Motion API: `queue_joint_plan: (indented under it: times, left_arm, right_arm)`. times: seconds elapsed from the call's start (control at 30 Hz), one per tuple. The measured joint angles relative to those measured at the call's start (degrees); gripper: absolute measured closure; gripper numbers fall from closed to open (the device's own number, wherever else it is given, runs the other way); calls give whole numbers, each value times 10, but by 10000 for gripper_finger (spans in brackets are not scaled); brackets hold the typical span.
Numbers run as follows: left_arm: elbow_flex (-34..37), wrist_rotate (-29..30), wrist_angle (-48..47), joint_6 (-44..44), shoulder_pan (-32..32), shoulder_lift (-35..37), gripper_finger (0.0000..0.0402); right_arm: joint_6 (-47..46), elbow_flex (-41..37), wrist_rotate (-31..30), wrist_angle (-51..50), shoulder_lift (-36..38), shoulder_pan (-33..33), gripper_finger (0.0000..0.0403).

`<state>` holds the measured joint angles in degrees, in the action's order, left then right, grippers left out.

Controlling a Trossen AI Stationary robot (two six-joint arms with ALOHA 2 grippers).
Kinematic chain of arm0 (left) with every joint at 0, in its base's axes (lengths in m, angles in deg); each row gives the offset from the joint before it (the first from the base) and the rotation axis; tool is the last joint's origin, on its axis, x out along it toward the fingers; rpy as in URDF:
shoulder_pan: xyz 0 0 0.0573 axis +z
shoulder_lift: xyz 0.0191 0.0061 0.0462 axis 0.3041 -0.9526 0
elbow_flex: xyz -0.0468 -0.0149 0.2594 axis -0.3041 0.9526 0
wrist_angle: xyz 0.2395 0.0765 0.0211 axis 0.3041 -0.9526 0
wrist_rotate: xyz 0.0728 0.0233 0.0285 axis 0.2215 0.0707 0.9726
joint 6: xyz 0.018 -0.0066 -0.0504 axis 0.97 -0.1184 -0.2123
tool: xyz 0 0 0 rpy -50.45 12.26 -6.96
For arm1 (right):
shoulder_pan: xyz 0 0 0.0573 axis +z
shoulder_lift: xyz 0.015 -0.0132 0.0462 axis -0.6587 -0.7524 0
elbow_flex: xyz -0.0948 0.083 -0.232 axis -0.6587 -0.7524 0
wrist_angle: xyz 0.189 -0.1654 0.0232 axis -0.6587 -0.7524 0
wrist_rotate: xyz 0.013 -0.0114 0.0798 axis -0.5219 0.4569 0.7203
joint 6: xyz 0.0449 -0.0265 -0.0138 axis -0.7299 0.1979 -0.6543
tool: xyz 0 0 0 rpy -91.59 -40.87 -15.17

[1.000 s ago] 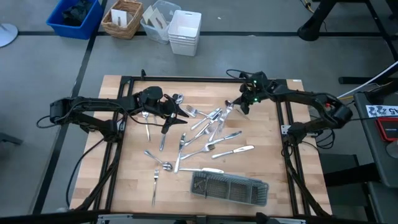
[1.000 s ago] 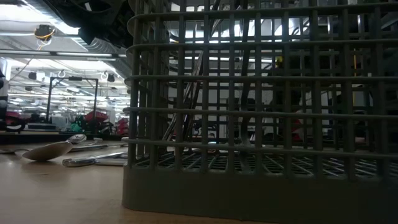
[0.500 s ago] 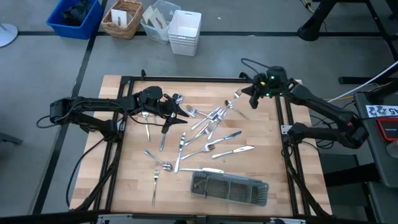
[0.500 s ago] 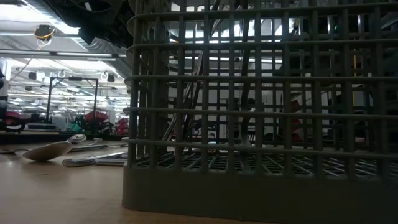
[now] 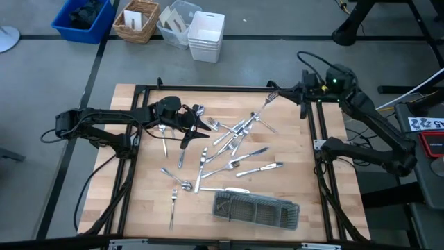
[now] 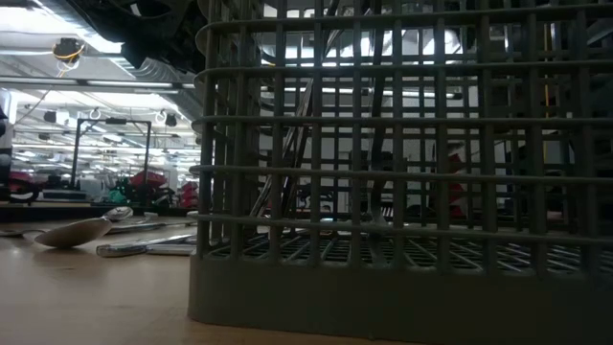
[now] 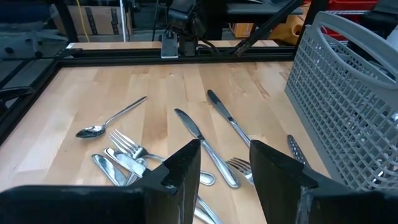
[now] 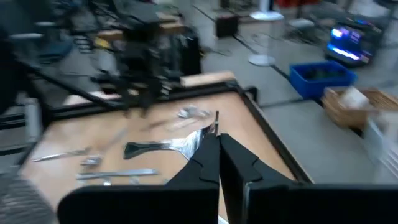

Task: Sort silverware
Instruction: Put the fork into the gray silverware rack

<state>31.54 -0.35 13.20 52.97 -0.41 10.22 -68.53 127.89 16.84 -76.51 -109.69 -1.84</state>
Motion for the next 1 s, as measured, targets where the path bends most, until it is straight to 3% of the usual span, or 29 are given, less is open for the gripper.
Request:
queue_joint_plan:
  times: [0.23,0.67,1.0]
  left_arm:
    - [0,0,1,-18,0,0,270]
    - [0,0,1,-21,0,0,270]
    - [0,0,1,-38,0,0,270]
  right_arm:
    - [-9,14,-8,-1,12,157,402]
    - [-25,14,-239,32,-3,485,402]
    - [-2,14,-359,41,-83,642,402]
